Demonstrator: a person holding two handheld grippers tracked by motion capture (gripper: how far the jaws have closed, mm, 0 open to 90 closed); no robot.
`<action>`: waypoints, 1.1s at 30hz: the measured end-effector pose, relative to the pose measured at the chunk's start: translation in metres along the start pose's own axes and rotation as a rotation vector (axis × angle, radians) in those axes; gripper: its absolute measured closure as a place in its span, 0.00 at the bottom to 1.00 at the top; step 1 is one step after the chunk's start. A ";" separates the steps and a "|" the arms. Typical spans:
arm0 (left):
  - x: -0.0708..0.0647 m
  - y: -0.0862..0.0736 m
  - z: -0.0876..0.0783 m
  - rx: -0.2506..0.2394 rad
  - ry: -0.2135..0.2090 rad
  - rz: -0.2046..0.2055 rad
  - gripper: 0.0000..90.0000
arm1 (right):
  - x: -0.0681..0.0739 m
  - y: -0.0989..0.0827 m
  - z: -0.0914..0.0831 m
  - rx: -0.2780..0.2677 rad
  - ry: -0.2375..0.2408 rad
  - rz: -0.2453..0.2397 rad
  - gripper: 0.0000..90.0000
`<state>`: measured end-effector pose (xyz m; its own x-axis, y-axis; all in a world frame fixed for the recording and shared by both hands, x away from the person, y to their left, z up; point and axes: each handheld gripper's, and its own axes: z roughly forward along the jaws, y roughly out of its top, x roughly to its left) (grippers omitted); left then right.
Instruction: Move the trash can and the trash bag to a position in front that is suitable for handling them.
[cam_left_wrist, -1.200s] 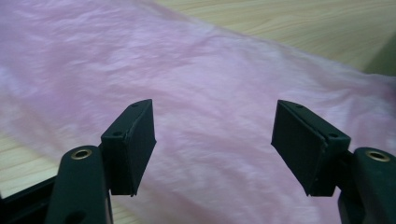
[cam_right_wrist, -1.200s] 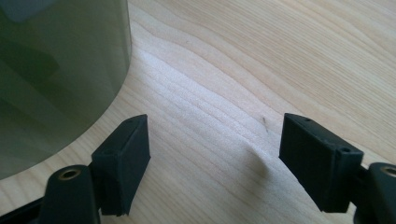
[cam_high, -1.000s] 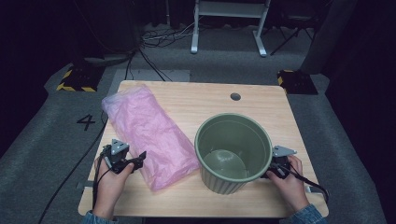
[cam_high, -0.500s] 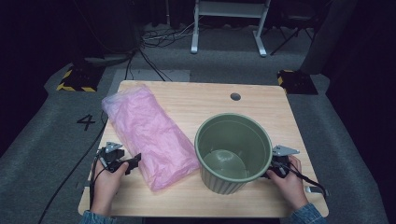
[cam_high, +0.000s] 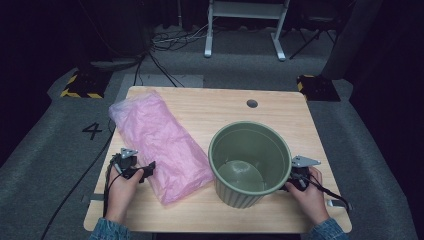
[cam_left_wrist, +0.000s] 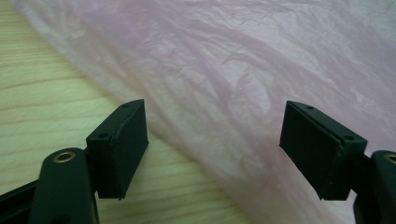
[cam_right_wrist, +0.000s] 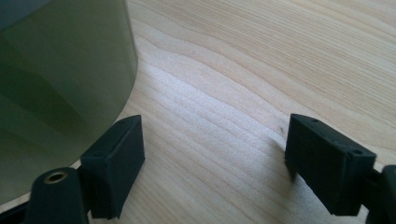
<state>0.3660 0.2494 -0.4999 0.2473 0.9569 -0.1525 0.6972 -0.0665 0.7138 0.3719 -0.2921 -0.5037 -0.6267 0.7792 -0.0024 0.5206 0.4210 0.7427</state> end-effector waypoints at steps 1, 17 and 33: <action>-0.001 0.001 0.002 -0.004 -0.006 0.004 0.25 | 0.000 0.000 0.000 0.000 0.000 0.000 0.22; -0.026 0.014 0.025 -0.046 0.114 0.046 0.58 | 0.000 0.000 0.000 0.000 0.000 0.000 0.22; -0.013 0.010 0.016 -0.107 -0.129 -0.029 0.99 | 0.000 0.000 0.000 -0.001 0.001 0.001 0.22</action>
<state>0.3806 0.2312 -0.5019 0.3174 0.9132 -0.2556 0.6312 -0.0024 0.7756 0.3720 -0.2924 -0.5037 -0.6270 0.7790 -0.0011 0.5208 0.4202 0.7431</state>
